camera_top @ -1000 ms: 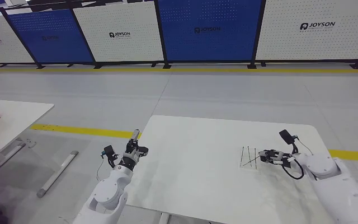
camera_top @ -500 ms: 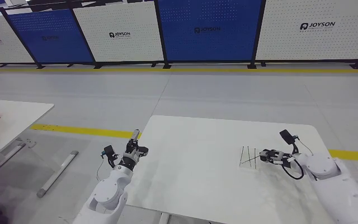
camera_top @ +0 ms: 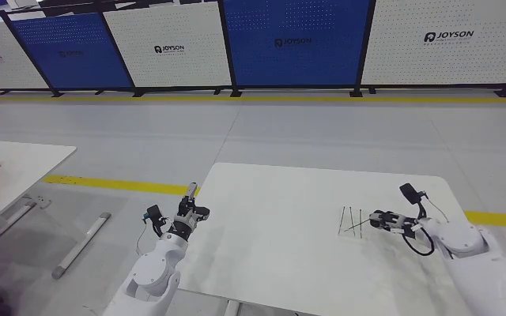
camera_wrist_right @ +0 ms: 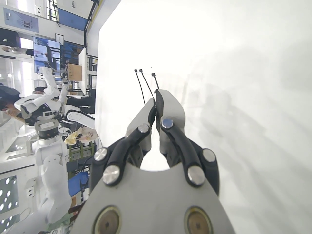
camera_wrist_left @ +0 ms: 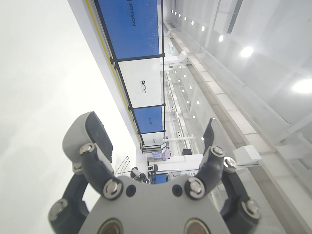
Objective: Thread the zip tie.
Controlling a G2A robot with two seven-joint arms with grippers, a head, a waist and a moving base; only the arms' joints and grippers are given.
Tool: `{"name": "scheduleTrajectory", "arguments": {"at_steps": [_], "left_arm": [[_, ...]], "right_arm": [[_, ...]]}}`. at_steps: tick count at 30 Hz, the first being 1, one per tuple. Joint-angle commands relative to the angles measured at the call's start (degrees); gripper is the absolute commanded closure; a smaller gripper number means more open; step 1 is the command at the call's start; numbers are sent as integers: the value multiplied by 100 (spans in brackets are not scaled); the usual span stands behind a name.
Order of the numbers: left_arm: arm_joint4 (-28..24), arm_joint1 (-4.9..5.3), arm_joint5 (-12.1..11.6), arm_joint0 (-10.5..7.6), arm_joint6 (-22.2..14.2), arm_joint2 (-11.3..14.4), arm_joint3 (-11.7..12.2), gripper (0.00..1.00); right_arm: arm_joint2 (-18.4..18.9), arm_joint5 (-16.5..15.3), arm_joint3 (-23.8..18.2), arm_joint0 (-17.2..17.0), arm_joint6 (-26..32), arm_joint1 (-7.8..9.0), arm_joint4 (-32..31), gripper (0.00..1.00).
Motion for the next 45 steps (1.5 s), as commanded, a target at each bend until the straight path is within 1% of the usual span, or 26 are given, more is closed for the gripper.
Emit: {"name": "scheduleTrajectory", "arguments": {"at_steps": [1,3,10,11,14,16,28,29,32,34,35,37,39,41,42,43,45], "left_arm": [[0,0,0,0,0,0,0,0],[0,0,0,0,0,0,0,0],[0,0,0,0,0,0,0,0],[0,0,0,0,0,0,0,0],[0,0,0,0,0,0,0,0],[0,0,0,0,0,0,0,0],[0,0,0,0,0,0,0,0],[0,0,0,0,0,0,0,0],[0,0,0,0,0,0,0,0],[0,0,0,0,0,0,0,0],[0,0,0,0,0,0,0,0],[0,0,0,0,0,0,0,0],[0,0,0,0,0,0,0,0],[0,0,0,0,0,0,0,0],[0,0,0,0,0,0,0,0],[0,0,0,0,0,0,0,0],[0,0,0,0,0,0,0,0]], "right_arm": [[115,-79,-84,-91,43,43,71,100],[234,-144,-164,-178,18,84,133,100],[740,-572,-599,-647,164,241,625,100],[853,-714,-694,-765,255,273,782,100],[1136,-956,-906,-1044,393,359,1027,100],[1319,-943,-1112,-1260,427,418,1107,100],[1319,-943,-1112,-1260,427,418,1107,100],[1293,-942,-1160,-1298,358,412,1082,100],[1241,-956,-1522,-1502,33,394,1082,100],[1377,-956,-1870,-1664,-199,405,1236,100],[1490,-956,-2125,-1786,-274,419,1352,100],[1831,-956,-2836,-2159,-428,461,1506,100],[2170,-956,-3671,-2596,-425,485,1692,100],[2402,-956,-4149,-2865,-332,487,1703,100],[2427,-956,-4283,-2970,-290,477,1567,100],[2405,-956,-4282,-2985,-266,472,1466,100],[2405,-956,-4282,-2985,-266,472,1466,100]]}}
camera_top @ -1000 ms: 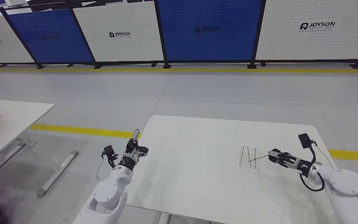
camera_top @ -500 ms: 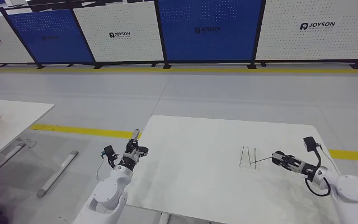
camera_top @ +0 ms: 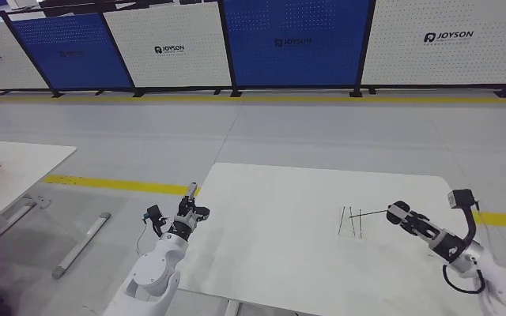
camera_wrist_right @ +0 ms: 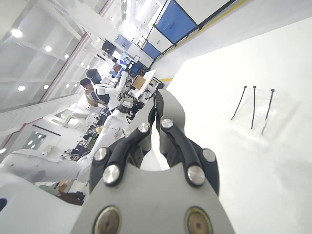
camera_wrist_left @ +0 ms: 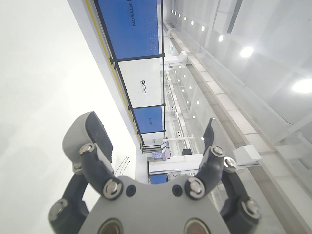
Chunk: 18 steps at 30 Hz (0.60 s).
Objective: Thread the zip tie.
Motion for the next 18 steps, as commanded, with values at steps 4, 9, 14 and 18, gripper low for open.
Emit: {"name": "scheduleTrajectory", "arguments": {"at_steps": [4,9,14,18], "left_arm": [[0,0,0,0,0,0,0,0],[-7,-1,5,-7,-6,2,5,0],[34,4,122,-122,-314,-13,-88,0],[150,44,627,-150,-963,8,-381,0]], "right_arm": [[-9,0,22,12,-4,0,15,100],[-9,0,22,12,-4,0,15,100],[-262,0,-541,-82,-407,-21,-717,100],[-705,0,-999,-75,-794,-15,-1748,100]]}}
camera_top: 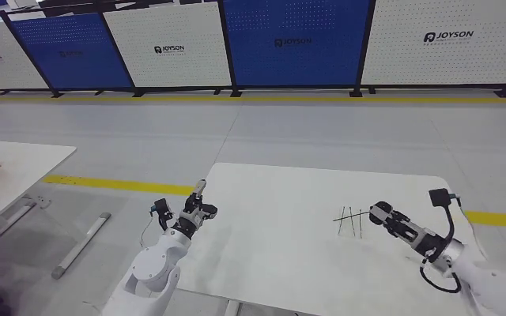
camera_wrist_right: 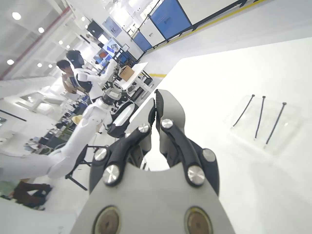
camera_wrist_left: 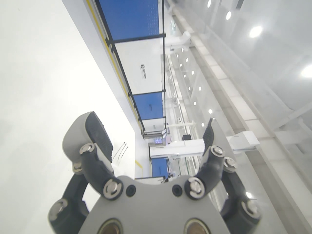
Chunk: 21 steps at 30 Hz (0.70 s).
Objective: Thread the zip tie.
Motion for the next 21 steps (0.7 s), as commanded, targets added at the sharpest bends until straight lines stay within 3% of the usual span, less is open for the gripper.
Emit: {"name": "scheduleTrajectory", "arguments": {"at_steps": [1,4,6,16,21], "left_arm": [[101,10,227,-26,-237,81,-114,0],[412,23,423,-81,-436,251,-208,0],[672,23,503,-126,-332,352,-193,0],[586,17,499,-150,-346,355,-161,0],[294,32,682,-299,-887,344,-143,0]], "right_arm": [[-256,0,-80,45,-288,16,-675,100],[-630,0,81,144,-740,33,-1122,100],[-630,0,81,144,-740,33,-1122,100],[-656,0,81,131,-803,31,-1232,100],[-1132,0,-60,315,-1488,34,-1864,100]]}}
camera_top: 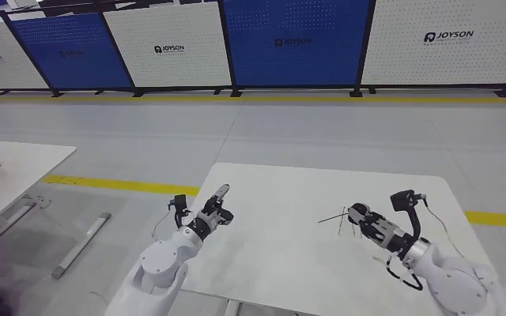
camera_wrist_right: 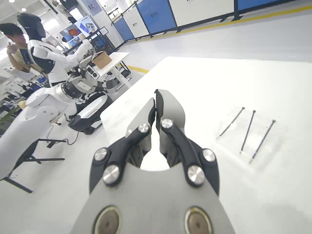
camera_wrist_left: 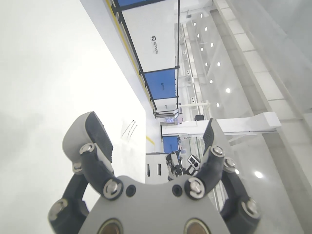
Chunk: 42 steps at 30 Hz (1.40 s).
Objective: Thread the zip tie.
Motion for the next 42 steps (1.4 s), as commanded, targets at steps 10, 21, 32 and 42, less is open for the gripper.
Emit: {"name": "scheduleTrajectory", "arguments": {"at_steps": [10,21,32,42], "left_arm": [[224,14,606,-555,-567,488,-26,0],[224,14,606,-555,-567,488,-26,0],[224,14,606,-555,-567,488,-26,0],[213,13,606,-555,-571,499,-22,0]], "right_arm": [[-910,0,339,528,-644,148,-152,100],[-912,0,293,520,-740,144,-256,100],[-1807,0,252,926,-1701,276,-842,100],[-1822,0,213,912,-1718,272,-881,100]]}}
